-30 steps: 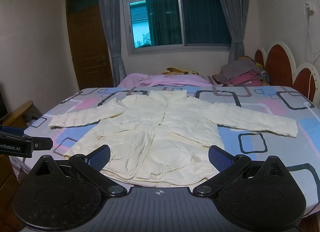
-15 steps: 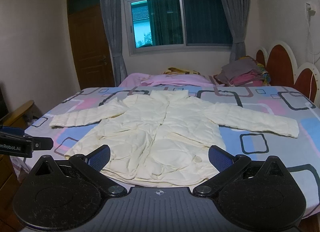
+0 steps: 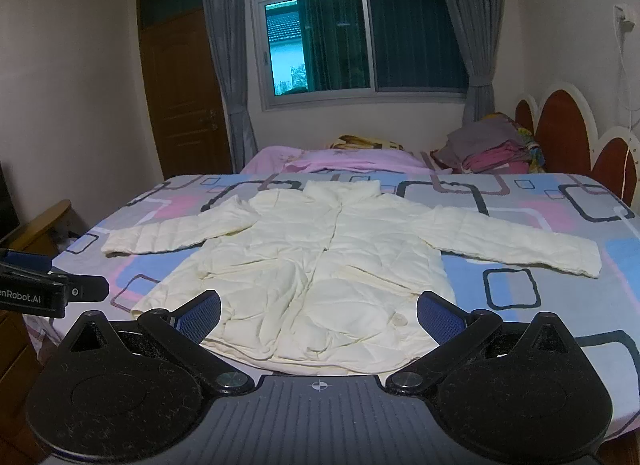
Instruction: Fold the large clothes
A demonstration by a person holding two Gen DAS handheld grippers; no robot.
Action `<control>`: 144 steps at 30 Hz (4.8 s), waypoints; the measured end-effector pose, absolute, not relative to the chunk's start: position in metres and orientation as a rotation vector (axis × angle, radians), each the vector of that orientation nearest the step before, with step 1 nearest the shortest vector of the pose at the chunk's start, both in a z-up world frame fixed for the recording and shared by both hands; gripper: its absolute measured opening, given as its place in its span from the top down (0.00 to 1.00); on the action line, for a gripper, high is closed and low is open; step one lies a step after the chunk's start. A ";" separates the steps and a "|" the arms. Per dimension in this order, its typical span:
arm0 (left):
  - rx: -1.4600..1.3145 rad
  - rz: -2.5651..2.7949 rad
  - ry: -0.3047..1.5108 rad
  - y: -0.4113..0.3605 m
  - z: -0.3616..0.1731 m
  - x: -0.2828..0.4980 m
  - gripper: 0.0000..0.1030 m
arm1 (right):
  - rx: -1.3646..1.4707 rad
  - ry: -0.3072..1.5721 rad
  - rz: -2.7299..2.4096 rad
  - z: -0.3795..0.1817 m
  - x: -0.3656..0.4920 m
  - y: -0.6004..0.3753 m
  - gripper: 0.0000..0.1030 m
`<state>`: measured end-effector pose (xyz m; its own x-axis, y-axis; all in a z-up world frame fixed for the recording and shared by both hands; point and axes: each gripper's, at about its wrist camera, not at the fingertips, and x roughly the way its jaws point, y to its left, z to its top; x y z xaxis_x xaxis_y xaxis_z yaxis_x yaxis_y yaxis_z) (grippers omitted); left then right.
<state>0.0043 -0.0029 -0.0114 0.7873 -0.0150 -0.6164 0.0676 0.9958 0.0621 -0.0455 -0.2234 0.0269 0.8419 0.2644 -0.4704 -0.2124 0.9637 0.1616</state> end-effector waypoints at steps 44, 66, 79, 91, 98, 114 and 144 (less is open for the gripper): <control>0.076 -0.040 0.713 0.012 -0.023 0.069 0.00 | 0.129 0.577 0.182 0.007 0.009 -0.226 0.00; 0.108 -0.136 0.755 0.035 -0.062 0.248 0.00 | 0.155 0.618 -0.010 -0.024 0.159 -0.207 0.00; 0.118 -0.143 0.782 0.017 -0.079 0.316 0.00 | 0.176 0.637 -0.096 -0.033 0.217 -0.243 0.00; 0.097 -0.049 0.818 -0.048 -0.100 0.367 0.00 | 0.239 0.683 -0.166 -0.074 0.279 -0.365 0.00; 0.112 -0.064 0.817 -0.115 -0.118 0.401 0.00 | 0.284 0.728 -0.285 -0.110 0.304 -0.455 0.01; 0.162 -0.105 0.865 -0.185 -0.162 0.453 0.03 | 0.578 0.790 -0.575 -0.178 0.302 -0.600 0.29; 0.003 -0.003 0.800 -0.030 -0.132 0.444 0.14 | 0.294 0.549 -0.023 -0.090 0.395 -0.337 0.95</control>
<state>0.4440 -0.0300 -0.1319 0.6966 -0.0016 -0.7174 0.0041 1.0000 0.0017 0.3945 -0.3368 -0.0900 0.8538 0.0565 -0.5176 0.0995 0.9580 0.2688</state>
